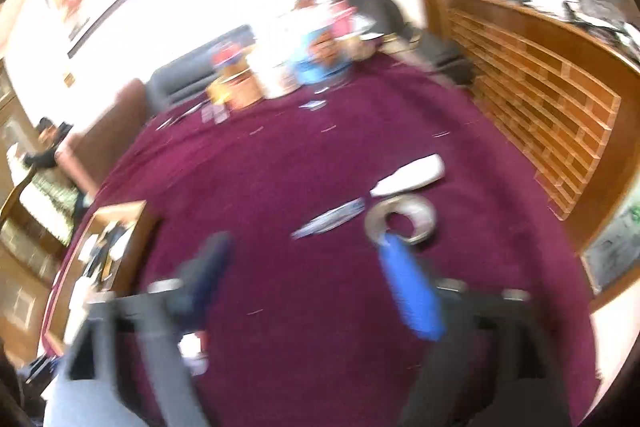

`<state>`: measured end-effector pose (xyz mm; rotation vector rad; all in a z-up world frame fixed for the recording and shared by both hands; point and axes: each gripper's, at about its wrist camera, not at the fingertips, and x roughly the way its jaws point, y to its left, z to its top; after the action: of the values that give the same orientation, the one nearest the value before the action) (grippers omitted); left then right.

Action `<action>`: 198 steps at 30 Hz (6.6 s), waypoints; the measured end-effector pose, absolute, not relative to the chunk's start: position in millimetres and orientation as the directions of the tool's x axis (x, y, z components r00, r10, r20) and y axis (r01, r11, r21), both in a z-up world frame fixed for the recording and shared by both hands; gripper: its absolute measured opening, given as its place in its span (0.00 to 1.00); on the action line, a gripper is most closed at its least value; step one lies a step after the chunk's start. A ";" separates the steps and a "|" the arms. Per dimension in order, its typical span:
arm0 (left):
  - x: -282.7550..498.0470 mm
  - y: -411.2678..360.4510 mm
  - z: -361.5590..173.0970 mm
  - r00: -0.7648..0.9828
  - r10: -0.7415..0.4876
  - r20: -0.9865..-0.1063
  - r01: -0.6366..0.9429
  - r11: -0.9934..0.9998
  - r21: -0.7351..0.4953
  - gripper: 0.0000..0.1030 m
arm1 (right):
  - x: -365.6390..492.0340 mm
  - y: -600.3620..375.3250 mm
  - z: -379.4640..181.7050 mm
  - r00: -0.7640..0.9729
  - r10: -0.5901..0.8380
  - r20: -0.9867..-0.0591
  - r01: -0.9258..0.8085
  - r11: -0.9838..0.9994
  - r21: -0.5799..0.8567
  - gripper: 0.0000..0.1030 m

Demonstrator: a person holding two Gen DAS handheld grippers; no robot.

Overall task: Organize rigid objects
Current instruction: 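Lift the candle package and release it onto the table with the right tool, then grasp the black tape roll with the right tool, then grasp the red candle package with the left tool while the right tool holds the tape roll, then carry the candle package and tape roll into the tray while both tools release them, then grasp the white bottle with the right tool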

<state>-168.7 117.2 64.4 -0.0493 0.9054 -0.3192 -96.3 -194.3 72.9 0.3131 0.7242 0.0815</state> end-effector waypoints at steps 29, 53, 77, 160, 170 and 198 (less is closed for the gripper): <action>-142.2 79.7 48.9 0.466 -0.380 -0.799 0.268 0.921 -0.282 0.63 | -64.2 -207.5 -3.8 0.537 0.116 -0.836 0.069 0.981 0.180 0.12; -68.1 23.9 12.0 0.461 -0.305 -0.833 0.292 0.939 -0.182 0.27 | -99.3 -210.1 -8.0 0.551 0.192 -0.812 0.021 0.970 0.244 0.12; -124.3 48.3 55.2 0.561 -0.382 -0.734 0.352 0.913 -0.206 0.23 | -130.0 -184.3 16.8 0.645 0.254 -0.721 -0.041 0.953 0.299 0.13; -153.9 297.5 52.5 0.699 0.104 -0.708 -0.234 0.968 -0.088 0.64 | -137.0 147.3 42.1 0.404 0.537 -0.740 -0.564 0.784 0.261 0.31; -164.4 268.9 68.8 0.717 0.129 -0.685 -0.211 0.977 -0.037 0.64 | -137.3 105.5 46.4 0.455 0.534 -0.713 -0.492 0.818 0.299 0.39; -188.8 130.3 97.0 0.779 -0.074 -0.622 0.098 0.995 0.005 0.75 | -115.0 -169.3 35.7 0.640 0.260 -0.723 0.039 0.929 0.369 0.50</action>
<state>-188.8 130.3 97.0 0.0376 0.6711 -0.0926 -115.0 -169.3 35.7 0.3701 0.8719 0.1297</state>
